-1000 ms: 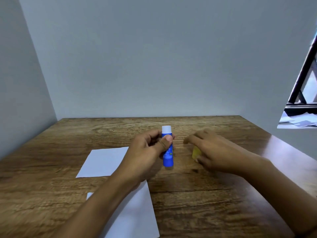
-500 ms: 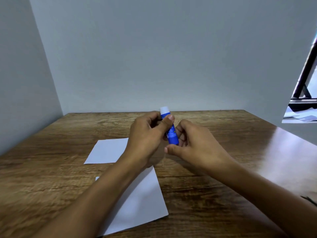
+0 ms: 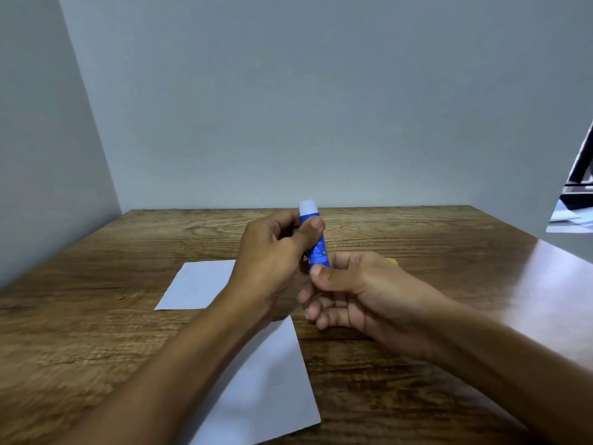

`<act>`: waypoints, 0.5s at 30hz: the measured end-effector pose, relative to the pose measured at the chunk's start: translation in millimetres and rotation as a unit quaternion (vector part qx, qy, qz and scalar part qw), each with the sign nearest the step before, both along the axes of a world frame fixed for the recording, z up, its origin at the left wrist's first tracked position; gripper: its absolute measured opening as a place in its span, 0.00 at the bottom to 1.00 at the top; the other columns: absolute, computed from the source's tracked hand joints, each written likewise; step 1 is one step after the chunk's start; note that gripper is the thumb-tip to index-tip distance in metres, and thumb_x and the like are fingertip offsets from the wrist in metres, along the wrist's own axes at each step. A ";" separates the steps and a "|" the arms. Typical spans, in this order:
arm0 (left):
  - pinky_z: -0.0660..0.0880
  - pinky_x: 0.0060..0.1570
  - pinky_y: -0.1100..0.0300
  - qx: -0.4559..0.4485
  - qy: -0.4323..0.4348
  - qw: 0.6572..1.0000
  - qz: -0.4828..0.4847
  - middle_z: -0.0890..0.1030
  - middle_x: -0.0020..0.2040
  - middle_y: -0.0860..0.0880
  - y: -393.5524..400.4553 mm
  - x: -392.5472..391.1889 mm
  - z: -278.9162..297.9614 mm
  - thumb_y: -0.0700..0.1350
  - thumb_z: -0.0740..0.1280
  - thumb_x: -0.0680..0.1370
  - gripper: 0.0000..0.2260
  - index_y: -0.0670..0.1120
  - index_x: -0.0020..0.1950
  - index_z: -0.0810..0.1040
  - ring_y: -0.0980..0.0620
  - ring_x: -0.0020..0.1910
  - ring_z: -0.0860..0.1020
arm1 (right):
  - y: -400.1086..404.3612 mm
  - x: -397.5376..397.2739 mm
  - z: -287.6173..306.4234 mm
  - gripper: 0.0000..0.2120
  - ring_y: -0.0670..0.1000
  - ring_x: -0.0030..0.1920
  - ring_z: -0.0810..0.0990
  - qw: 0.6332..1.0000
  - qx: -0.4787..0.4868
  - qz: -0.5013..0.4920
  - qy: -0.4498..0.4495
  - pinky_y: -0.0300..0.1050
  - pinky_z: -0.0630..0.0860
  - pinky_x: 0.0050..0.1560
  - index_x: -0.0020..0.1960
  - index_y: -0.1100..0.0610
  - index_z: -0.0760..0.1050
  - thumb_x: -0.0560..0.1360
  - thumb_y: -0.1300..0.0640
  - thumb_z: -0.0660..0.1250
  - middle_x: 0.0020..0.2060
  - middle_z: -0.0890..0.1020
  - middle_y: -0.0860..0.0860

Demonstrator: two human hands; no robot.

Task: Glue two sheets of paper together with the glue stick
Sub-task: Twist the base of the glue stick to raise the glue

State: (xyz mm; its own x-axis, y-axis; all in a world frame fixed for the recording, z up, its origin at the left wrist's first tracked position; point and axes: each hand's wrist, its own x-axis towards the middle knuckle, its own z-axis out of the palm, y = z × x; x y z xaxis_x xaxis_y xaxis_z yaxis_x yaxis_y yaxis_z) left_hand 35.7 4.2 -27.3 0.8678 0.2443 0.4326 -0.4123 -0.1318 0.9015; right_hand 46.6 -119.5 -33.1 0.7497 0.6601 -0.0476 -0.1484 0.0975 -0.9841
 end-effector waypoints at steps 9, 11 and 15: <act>0.68 0.27 0.69 0.002 -0.012 1.000 0.002 0.74 0.28 0.51 -1.0 -0.4 1.1 0.42 0.66 0.73 0.08 0.37 0.40 0.78 0.61 0.24 0.69 | 1.4 2.0 -2.2 0.02 0.51 0.28 0.81 0.995 0.069 -0.065 0.026 0.37 0.79 0.32 0.42 0.66 0.74 0.73 0.69 0.63 0.30 0.80 0.59; 0.68 0.26 0.70 -0.009 -0.010 1.000 0.002 0.73 0.30 0.47 -1.7 -0.8 1.9 0.42 0.65 0.73 0.09 0.35 0.41 0.77 0.61 0.24 0.69 | 0.0 1.2 0.6 0.05 0.52 0.28 0.82 0.994 0.085 -0.039 0.062 0.37 0.79 0.32 0.42 0.67 0.73 0.75 0.67 0.60 0.29 0.80 0.59; 0.67 0.25 0.70 -0.023 -0.005 1.000 0.005 0.72 0.33 0.44 -0.6 -1.0 4.5 0.42 0.65 0.73 0.10 0.33 0.42 0.76 0.60 0.24 0.67 | 1.6 -1.5 2.5 0.06 0.53 0.29 0.83 0.992 0.092 -0.025 0.079 0.38 0.80 0.33 0.45 0.68 0.73 0.76 0.66 0.59 0.30 0.81 0.59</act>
State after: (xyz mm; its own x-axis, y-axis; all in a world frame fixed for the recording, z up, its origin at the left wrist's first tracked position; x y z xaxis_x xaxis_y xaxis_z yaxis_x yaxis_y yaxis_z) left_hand 34.7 3.7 -22.8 0.8611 0.2728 0.4290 -0.4200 -0.0938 0.9027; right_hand 45.2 -117.9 -30.6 0.7741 0.6313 -0.0483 -0.2891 0.2846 -0.9140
